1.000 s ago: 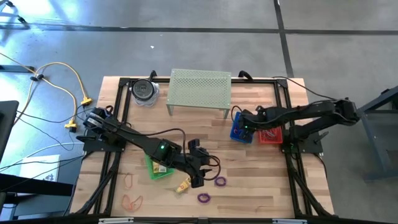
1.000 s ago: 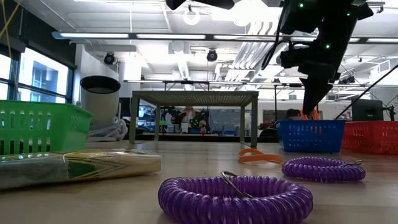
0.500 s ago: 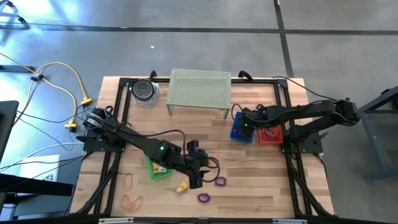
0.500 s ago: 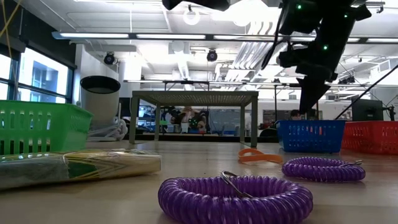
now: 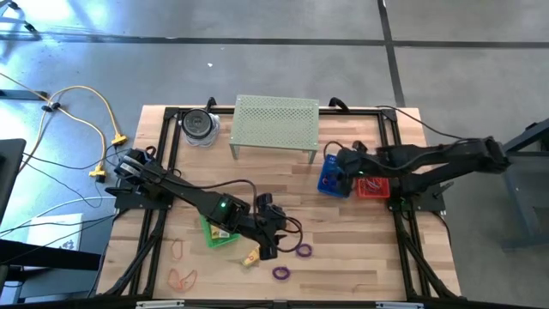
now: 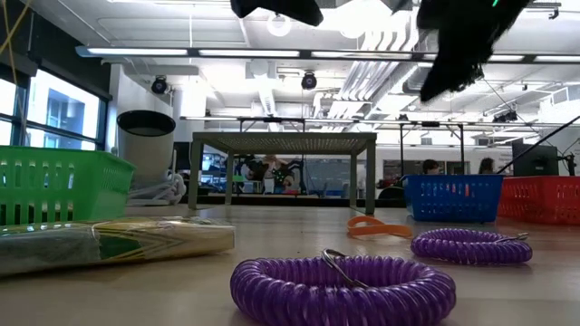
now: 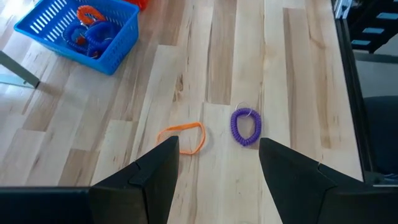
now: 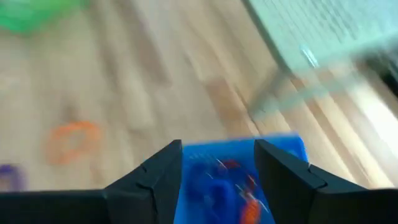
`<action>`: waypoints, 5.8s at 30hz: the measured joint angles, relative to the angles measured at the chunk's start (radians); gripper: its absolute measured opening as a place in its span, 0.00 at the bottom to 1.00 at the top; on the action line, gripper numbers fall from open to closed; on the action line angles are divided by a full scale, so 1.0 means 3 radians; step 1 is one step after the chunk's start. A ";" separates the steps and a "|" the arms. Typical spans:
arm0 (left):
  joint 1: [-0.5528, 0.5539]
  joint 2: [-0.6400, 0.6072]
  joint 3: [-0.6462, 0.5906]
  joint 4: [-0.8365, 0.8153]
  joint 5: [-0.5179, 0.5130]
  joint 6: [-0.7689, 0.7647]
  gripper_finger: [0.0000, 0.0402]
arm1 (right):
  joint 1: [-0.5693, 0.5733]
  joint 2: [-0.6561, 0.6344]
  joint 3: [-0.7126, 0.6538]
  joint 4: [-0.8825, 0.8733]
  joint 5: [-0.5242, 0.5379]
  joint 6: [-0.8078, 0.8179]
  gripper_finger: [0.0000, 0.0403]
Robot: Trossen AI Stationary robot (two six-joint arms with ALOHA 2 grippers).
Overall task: Pick & Place Office Desk Supplies
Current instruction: Put the orange rubber band into the red bin
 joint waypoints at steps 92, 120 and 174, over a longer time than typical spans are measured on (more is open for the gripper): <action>-0.1041 -0.0062 -0.0013 -0.0613 0.0921 -0.0674 0.53 | 0.1331 0.2828 0.0021 0.2817 0.0094 -0.0365 0.39; -0.1097 -0.0062 -0.0013 -0.0612 0.0708 -0.0784 0.53 | 0.1285 0.2759 0.0309 0.1848 0.0165 -0.0229 0.00; -0.0458 -0.0062 -0.0010 -0.0413 0.0489 0.0192 0.53 | 0.0888 0.0502 -0.0186 -0.2417 -0.0225 0.2323 0.00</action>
